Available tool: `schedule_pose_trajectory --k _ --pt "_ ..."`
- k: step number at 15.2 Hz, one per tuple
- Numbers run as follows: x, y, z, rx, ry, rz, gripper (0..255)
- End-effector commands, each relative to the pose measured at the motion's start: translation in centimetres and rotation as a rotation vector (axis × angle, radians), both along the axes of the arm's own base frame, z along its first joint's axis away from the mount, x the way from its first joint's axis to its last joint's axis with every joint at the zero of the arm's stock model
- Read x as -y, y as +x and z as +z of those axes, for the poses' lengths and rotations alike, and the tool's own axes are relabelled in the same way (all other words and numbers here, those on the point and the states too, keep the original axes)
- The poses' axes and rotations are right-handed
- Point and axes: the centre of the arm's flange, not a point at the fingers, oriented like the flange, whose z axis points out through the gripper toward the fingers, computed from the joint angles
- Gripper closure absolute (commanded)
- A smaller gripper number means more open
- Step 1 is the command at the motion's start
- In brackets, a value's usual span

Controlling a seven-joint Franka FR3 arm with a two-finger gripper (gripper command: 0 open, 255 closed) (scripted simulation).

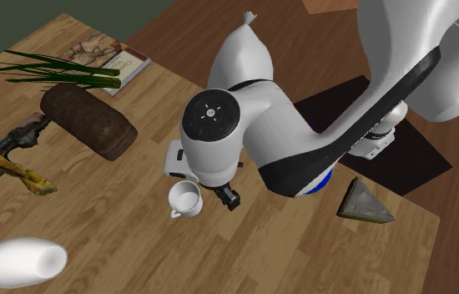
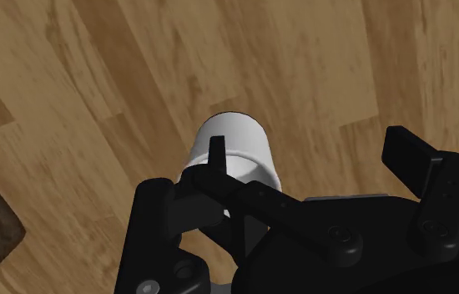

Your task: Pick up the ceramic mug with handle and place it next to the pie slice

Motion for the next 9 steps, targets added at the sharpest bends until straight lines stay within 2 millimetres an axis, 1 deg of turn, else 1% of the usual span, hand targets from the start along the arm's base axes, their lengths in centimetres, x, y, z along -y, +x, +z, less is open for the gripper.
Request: schedule_pose_trajectory --k 1,5,6,9 --pt "-0.6 2.6 -1.6 -0.001 -0.002 0.005 0" --pt "-1.0 7.0 -4.6 -0.003 -0.007 0.016 0" --pt "-1.0 7.3 -4.8 -0.003 -0.007 0.016 0" --pt "-0.9 7.3 -6.3 -0.003 -0.007 0.016 0"
